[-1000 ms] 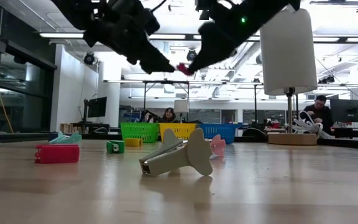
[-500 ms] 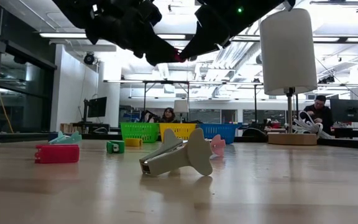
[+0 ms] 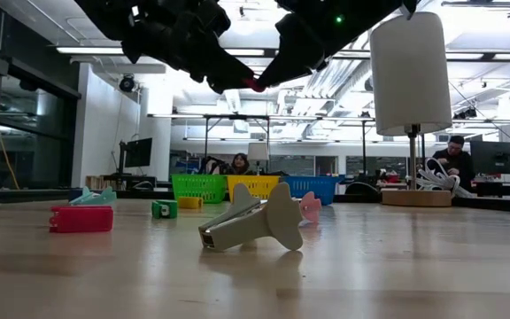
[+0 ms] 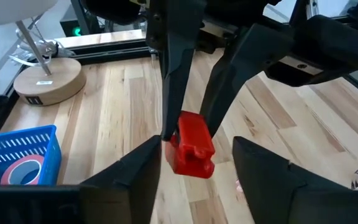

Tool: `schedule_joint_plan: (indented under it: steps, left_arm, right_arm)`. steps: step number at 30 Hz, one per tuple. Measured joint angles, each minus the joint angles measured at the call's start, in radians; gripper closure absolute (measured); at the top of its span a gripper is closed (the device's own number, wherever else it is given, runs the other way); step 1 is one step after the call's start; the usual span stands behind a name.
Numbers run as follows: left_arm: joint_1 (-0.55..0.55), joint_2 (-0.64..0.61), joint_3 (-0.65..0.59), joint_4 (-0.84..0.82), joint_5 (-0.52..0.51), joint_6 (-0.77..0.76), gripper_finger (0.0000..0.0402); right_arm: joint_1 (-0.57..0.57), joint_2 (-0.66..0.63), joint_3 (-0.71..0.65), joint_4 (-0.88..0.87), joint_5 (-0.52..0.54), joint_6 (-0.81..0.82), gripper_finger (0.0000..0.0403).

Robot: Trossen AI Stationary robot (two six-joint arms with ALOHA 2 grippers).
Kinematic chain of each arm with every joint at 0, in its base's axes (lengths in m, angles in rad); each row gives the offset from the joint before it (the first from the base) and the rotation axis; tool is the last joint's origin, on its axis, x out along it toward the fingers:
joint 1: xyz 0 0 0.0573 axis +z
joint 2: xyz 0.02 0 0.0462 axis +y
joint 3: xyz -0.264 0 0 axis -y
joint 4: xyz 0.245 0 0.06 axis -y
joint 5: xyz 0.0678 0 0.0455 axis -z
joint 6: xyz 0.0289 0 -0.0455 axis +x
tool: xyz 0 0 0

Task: Pick and place Stapler, Stapler remover, tape
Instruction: Put the right red stapler into the green bin

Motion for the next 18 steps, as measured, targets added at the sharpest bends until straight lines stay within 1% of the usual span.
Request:
schedule_joint_plan:
  steps: [7,11,14,18]
  left_arm:
    - [0.0,0.0,0.0,-0.005,-0.005,0.003,0.029]
    - [0.001,0.0,0.0,-0.006,-0.008,0.01,0.0321]
    - [0.0,0.0,0.0,-0.007,-0.008,0.011,0.0329]
    - [0.0,0.0,0.0,-0.009,-0.007,0.007,0.0324]
  right_arm:
    - [0.0,0.0,0.0,-0.003,0.001,-0.001,0.0339]
    - [0.0,0.001,0.0,-0.004,0.0,0.006,0.0344]
    - [0.0,0.001,-0.001,-0.005,-0.003,0.007,0.0344]
    - [0.0,0.001,-0.001,-0.005,-0.006,0.005,0.0331]
